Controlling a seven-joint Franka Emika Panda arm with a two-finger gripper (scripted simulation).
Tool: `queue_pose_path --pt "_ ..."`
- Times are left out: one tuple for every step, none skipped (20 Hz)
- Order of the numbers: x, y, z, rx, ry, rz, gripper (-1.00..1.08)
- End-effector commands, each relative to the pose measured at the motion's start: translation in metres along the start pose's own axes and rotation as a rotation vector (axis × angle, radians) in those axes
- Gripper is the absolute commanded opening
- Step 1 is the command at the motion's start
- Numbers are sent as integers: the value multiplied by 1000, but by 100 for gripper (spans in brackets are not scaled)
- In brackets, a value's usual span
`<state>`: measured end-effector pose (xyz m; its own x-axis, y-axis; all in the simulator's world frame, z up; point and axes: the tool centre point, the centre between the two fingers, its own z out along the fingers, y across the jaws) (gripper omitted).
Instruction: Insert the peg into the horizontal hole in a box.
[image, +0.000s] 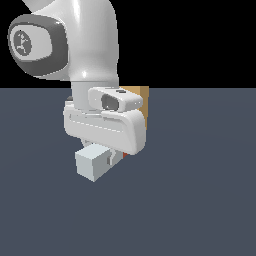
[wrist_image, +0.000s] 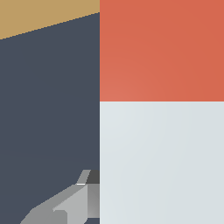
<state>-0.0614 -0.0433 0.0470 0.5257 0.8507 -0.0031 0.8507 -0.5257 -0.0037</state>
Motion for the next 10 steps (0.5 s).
queue_pose_path --pt "-2 -3 -9 -5 2 -68 -100" --pt "-3 -4 -11 -5 2 -93 -100" --pt "-4 -5 -13 -5 2 -115 -100" --pt "-5 -7 -15 -5 2 -136 -100" --pt "-6 -8 -17 -5 2 -155 -100" --pt "-7 -9 -18 -5 2 -173 -100" --pt "-7 -10 -20 -5 2 -189 -100" --pt "-8 -10 -21 -5 2 -203 -100" --pt "-9 -11 -22 -5 2 -216 -100" --pt "-9 -11 -23 -5 2 -227 -100"
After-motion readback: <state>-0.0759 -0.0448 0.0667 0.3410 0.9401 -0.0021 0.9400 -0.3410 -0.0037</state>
